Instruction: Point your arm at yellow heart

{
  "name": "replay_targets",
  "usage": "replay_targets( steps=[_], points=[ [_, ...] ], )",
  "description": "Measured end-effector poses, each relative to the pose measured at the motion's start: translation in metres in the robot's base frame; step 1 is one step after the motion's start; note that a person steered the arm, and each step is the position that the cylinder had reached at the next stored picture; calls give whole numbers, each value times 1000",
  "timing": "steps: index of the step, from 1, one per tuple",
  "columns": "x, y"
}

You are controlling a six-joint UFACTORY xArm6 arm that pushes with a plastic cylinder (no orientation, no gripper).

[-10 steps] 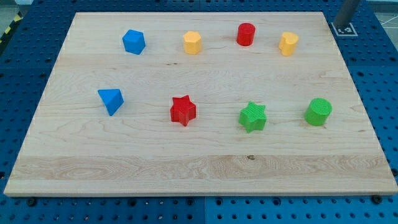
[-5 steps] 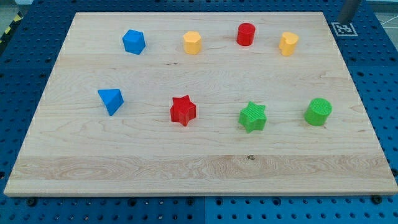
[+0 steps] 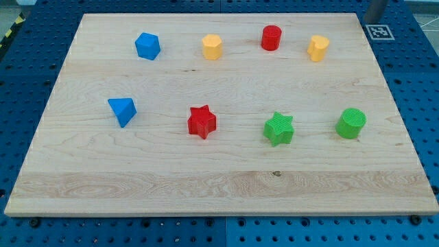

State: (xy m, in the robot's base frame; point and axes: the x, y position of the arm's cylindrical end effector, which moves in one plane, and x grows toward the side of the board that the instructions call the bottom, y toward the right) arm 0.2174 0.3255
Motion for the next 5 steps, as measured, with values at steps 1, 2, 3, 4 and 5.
replay_targets(
  steps=[1,2,3,4,5],
  points=[
    [0,20],
    [-1,18],
    [15,-45],
    [42,-91],
    [26,-116]
  ],
)
